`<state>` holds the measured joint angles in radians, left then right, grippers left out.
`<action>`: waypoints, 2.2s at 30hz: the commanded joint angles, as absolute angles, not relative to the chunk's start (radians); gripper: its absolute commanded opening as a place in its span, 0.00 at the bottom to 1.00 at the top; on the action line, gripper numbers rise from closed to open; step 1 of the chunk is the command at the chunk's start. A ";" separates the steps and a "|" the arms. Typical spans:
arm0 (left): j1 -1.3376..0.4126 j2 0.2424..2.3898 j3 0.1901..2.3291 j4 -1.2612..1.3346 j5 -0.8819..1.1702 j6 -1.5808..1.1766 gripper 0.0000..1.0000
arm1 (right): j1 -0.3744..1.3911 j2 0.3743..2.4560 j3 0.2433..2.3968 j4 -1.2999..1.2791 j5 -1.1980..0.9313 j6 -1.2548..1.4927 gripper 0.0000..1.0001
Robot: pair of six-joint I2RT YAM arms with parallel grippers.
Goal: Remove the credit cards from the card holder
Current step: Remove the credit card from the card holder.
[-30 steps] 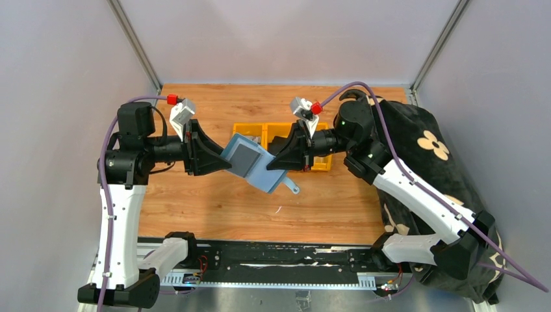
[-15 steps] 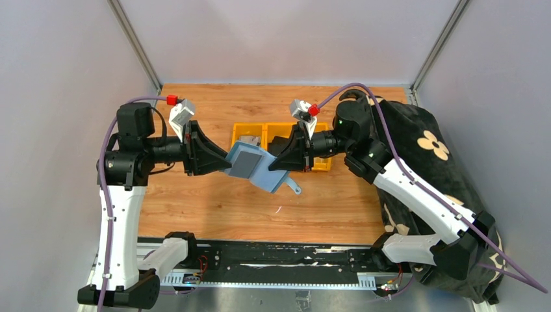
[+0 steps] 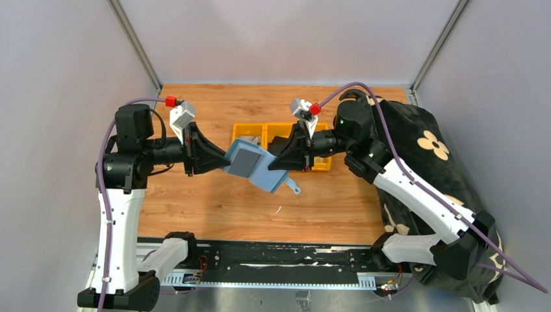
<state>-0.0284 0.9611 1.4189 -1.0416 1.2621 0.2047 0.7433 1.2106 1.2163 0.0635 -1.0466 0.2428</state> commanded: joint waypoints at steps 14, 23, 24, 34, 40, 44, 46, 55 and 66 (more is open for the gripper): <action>-0.029 0.922 1.420 -1.147 1.317 0.387 0.23 | 0.780 1.198 1.256 0.067 -1.042 0.187 0.00; -0.028 0.890 1.436 -1.142 1.290 0.413 0.29 | 0.782 1.199 1.269 0.013 -1.010 0.136 0.00; -0.028 0.887 1.431 -1.141 1.288 0.417 0.29 | 0.782 1.197 1.271 0.015 -1.008 0.136 0.00; -0.029 0.884 1.416 -1.149 1.304 0.434 0.29 | 0.820 1.211 1.305 0.022 -0.992 0.130 0.00; -0.029 0.890 1.381 -1.151 1.305 0.426 0.30 | 0.887 1.250 1.337 0.058 -0.981 0.150 0.00; -0.029 0.889 1.391 -1.150 1.309 0.411 0.30 | 0.893 1.239 1.328 0.040 -0.983 0.130 0.00; -0.029 0.893 1.391 -1.149 1.323 0.401 0.30 | 0.893 1.233 1.321 0.035 -0.984 0.124 0.00; -0.029 0.883 1.366 -1.147 1.327 0.376 0.62 | 0.892 1.216 1.324 -0.030 -0.970 0.099 0.00; -0.029 0.923 1.348 -1.149 1.436 0.316 0.50 | 0.891 1.239 1.320 0.057 -0.996 0.159 0.00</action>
